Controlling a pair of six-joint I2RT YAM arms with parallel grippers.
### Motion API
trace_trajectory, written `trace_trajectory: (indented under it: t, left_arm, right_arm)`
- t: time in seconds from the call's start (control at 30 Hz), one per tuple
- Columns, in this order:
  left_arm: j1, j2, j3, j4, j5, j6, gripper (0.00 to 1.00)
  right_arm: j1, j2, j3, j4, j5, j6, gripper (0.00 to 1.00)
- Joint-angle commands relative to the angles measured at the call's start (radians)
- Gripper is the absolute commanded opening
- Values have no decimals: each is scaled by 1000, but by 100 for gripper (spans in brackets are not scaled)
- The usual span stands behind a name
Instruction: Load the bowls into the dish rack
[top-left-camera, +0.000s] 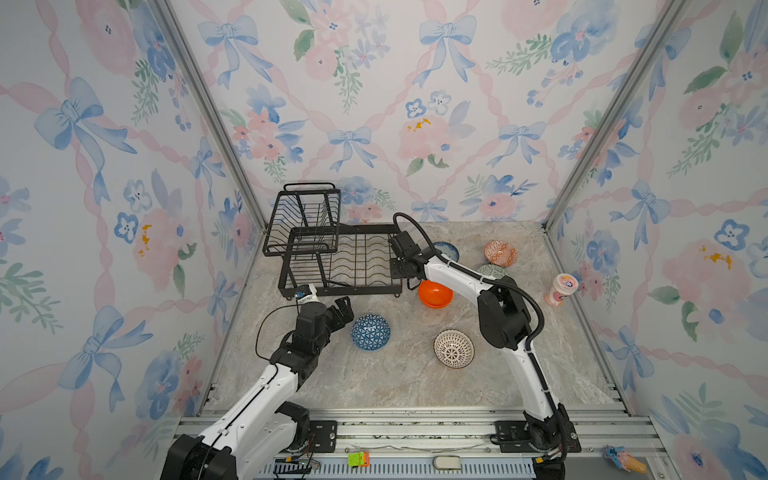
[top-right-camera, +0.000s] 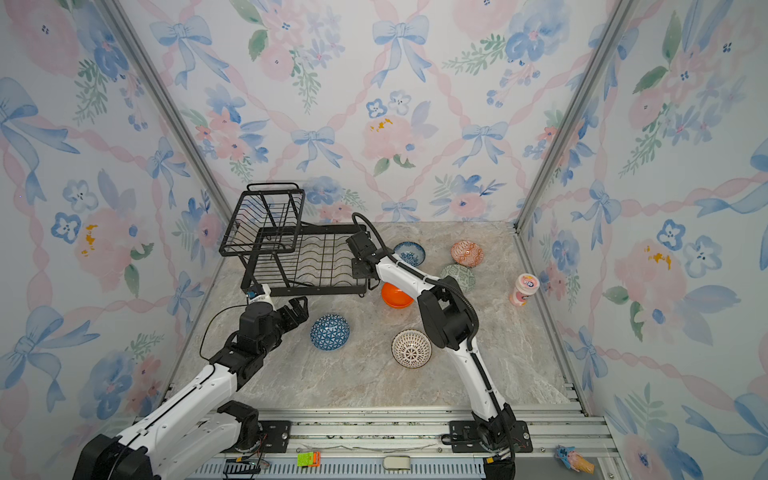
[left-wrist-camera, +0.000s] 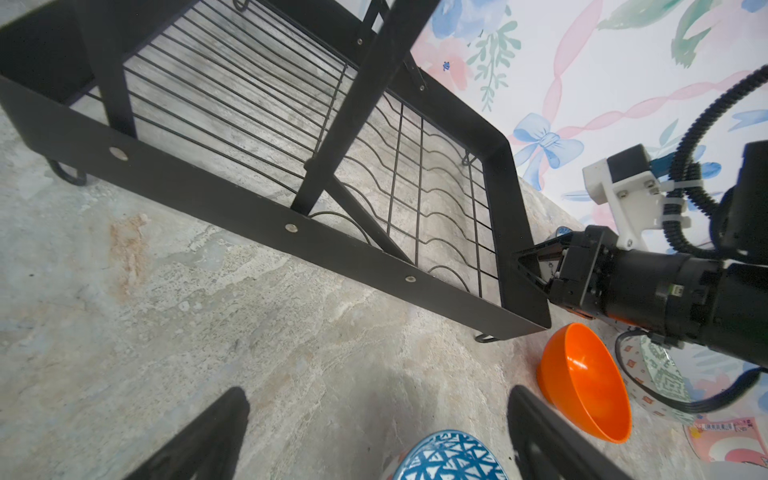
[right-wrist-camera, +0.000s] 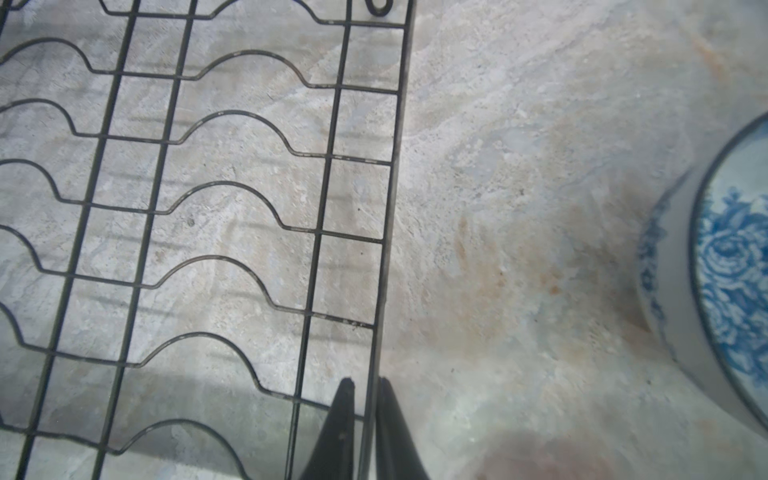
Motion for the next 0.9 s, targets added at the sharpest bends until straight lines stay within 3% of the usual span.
trace_trajectory:
  t: [0.0, 0.33, 0.53, 0.77, 0.87]
  left_arm:
    - [-6, 66, 28, -3, 25, 2, 98]
    - [-53, 142, 85, -20, -73, 22, 98]
    - [-68, 164, 113, -21, -52, 17, 98]
    - [-108, 184, 164, -92, -46, 52, 98]
    - [-125, 179, 185, -125, -49, 73, 98]
  right_arm:
    - [8, 85, 89, 3, -88, -71, 11]
    - [-27, 158, 214, -42, -86, -33, 12]
    - [-48, 136, 206, -48, -100, -18, 24]
    - [-52, 38, 145, -47, -90, -29, 58]
    - [-52, -35, 93, -41, -78, -38, 82]
